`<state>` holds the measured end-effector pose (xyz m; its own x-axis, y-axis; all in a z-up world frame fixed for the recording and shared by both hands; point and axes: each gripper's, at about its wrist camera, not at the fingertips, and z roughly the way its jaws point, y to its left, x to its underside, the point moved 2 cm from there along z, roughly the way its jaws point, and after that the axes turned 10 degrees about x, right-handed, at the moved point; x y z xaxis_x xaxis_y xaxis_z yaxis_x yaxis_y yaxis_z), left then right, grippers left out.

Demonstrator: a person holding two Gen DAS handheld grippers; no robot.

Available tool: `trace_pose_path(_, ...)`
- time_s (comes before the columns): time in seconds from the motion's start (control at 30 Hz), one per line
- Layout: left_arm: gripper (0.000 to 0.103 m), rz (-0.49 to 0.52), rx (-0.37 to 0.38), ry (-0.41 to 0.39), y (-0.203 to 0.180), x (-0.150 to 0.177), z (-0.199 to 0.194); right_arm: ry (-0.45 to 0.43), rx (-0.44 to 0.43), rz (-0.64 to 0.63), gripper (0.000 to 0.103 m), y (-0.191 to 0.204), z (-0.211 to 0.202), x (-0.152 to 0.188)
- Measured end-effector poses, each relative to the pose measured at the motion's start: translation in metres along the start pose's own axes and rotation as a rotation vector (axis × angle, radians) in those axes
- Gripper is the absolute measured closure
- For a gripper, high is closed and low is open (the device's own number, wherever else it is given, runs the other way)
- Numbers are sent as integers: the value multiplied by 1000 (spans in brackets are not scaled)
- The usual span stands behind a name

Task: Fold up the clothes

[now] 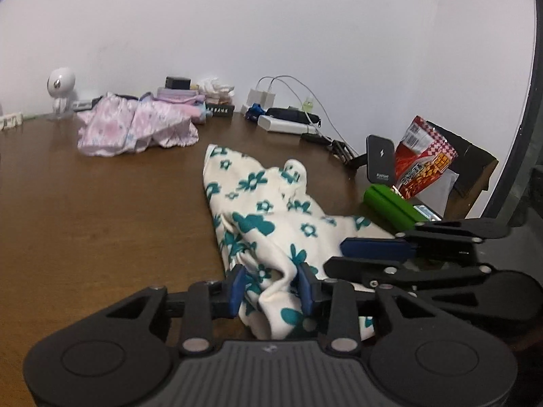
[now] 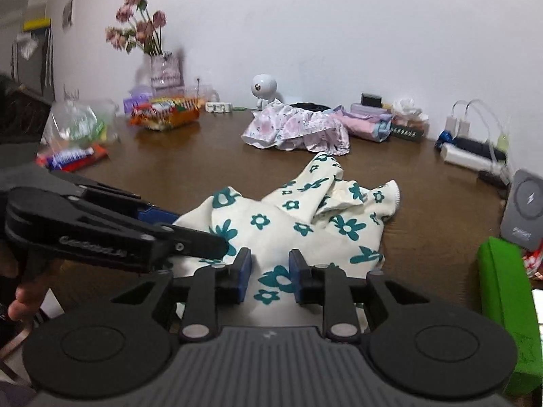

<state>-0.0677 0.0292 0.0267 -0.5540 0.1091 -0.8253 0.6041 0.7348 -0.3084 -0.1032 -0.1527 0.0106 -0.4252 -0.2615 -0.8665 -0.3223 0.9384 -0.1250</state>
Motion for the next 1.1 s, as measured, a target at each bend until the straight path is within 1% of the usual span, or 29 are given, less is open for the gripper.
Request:
trace_pose_path(0.03,69,-2,3,-3,2,1,0,-8,19,-16,79,4,-1,2)
trace_pose_path(0.13,65,-24,6,-8,6,-6,-7,-8,3,2,78,0,-6,-6)
trace_pose_path(0.17,65,-23,6,-31,5,-12,-13,-21,-12,32,78,-6,-10,-11)
trace_pose_path(0.2,69,-22,6,-62,4,-19,-20,-36,-28,65,78,-12,-14,-17)
trace_pose_path(0.23,69,-16,5,-90,2,-26,-24,-57,-34,99,78,-19,-17,-23)
trace_pose_path(0.27,69,-7,3,-102,1,-32,-24,-70,-29,117,78,-24,-17,-28)
trace_pose_path(0.3,69,5,-4,-107,0,-37,-21,-60,-22,119,78,-26,-11,-30)
trace_pose_path(0.37,70,11,-26,-81,1,-40,-6,-33,-6,119,79,-28,3,-33)
trace_pose_path(0.4,73,0,-37,-59,3,-39,3,-12,-2,111,79,-27,9,-31)
trace_pose_path(0.43,72,-10,-44,-40,6,-37,11,8,7,94,80,-24,15,-27)
trace_pose_path(0.53,72,-29,-45,-25,14,-27,24,27,41,52,80,-17,24,-15)
trace_pose_path(0.57,71,-35,-45,-23,16,-23,27,31,42,58,80,-18,25,-13)
trace_pose_path(0.67,67,-62,-31,-35,22,-22,22,28,34,65,79,-20,24,-15)
trace_pose_path(0.7,64,-71,-28,-47,22,-23,18,20,30,67,79,-21,22,-16)
trace_pose_path(0.73,65,-74,-24,-71,21,-26,11,12,22,77,79,-24,17,-18)
trace_pose_path(0.77,65,-71,-15,-98,19,-29,3,-2,13,99,79,-28,11,-21)
trace_pose_path(0.8,63,-62,-13,-109,16,-30,0,-17,4,121,79,-33,5,-24)
trace_pose_path(0.87,63,-28,-24,-96,11,-33,3,-30,12,119,79,-35,4,-27)
trace_pose_path(0.9,63,-14,-36,-83,10,-33,8,-12,24,107,78,-35,10,-26)
trace_pose_path(0.93,63,-11,-51,-64,11,-30,16,30,29,96,78,-34,22,-22)
trace_pose_path(0.97,63,-26,-52,-52,14,-27,24,58,34,87,78,-33,34,-15)
trace_pose_path(1.0,61,-50,-42,-53,18,-23,28,40,34,104,76,-36,37,-10)
trace_pose_path(1.03,54,-74,-33,-62,21,-22,28,43,25,126,76,-39,36,-10)
trace_pose_path(1.07,52,-94,-26,-69,25,-21,27,47,19,135,73,-43,33,-11)
trace_pose_path(1.1,51,-100,-22,-73,27,-23,22,49,14,142,66,-46,28,-13)
